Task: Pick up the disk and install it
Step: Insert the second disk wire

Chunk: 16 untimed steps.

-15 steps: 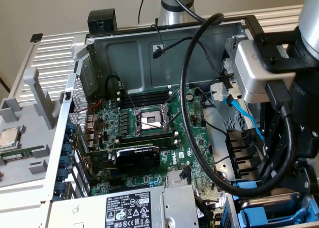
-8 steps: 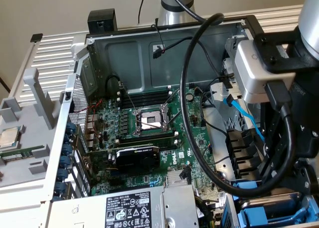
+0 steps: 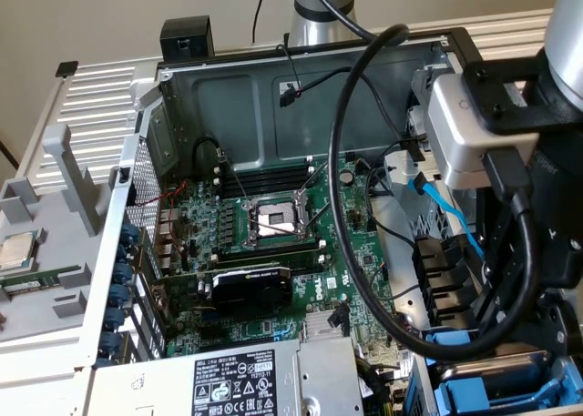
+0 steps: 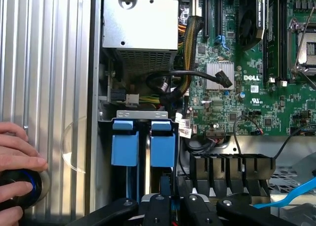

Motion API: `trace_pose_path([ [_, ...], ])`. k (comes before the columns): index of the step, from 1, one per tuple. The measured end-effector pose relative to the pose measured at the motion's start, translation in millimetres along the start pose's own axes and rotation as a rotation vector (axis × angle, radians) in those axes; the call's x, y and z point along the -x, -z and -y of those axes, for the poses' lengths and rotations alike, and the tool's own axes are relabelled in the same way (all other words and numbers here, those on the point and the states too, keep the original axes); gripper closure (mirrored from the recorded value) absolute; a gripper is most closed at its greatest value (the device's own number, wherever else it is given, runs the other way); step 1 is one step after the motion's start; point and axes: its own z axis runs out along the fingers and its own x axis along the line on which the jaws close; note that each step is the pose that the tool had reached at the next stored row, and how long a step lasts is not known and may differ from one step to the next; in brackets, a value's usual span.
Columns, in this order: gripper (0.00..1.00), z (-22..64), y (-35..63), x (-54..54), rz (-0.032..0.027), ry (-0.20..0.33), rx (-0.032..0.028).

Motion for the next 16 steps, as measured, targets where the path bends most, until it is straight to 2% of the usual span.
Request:
trace_pose_path([
  [16,0.84,-0.4,-1.6,0.0,0.0002,0.000,-0.0013],
])
